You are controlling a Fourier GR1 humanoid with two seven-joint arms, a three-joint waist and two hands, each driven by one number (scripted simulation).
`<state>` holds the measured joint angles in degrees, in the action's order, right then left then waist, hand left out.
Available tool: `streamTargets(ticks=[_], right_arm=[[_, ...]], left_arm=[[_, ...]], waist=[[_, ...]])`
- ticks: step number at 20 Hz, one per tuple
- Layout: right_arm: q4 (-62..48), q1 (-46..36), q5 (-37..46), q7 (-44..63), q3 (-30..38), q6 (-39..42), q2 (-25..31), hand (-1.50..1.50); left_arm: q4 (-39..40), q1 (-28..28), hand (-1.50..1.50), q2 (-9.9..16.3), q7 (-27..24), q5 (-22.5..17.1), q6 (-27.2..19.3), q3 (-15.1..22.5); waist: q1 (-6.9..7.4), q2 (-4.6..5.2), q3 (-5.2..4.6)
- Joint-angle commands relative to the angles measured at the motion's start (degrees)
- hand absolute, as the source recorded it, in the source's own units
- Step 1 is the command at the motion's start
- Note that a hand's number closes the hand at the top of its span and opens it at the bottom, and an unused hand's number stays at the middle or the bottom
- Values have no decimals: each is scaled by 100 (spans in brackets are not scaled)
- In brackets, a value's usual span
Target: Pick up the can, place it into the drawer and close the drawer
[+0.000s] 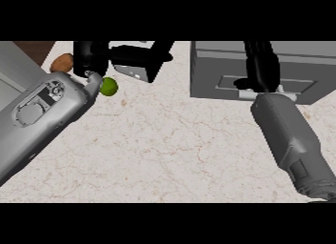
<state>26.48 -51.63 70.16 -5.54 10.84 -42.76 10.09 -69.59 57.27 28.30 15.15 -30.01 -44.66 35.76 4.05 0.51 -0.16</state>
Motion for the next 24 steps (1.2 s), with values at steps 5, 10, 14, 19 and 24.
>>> streamTargets(ticks=[5,10,14,19,24], right_arm=[[-888,-926,-107,-21,286,-37,167,-150],[-1196,-1229,-32,95,315,-67,173,-150],[-1228,-1587,-245,-199,465,275,207,-150],[-975,-1525,-1108,-1117,1118,371,4,-150],[-880,-1520,-1808,-1616,1712,589,-175,-150]], left_arm=[[-418,-660,-150,150,-247,101,167,-86],[-773,-666,-150,145,42,243,17,10],[-654,-882,-150,138,-239,263,136,-108],[-951,-1124,-150,231,-225,243,169,-123],[-975,-1466,-150,196,-442,265,159,-175]], waist=[[135,120,28],[164,111,32],[151,155,30],[161,117,45],[90,113,40]])
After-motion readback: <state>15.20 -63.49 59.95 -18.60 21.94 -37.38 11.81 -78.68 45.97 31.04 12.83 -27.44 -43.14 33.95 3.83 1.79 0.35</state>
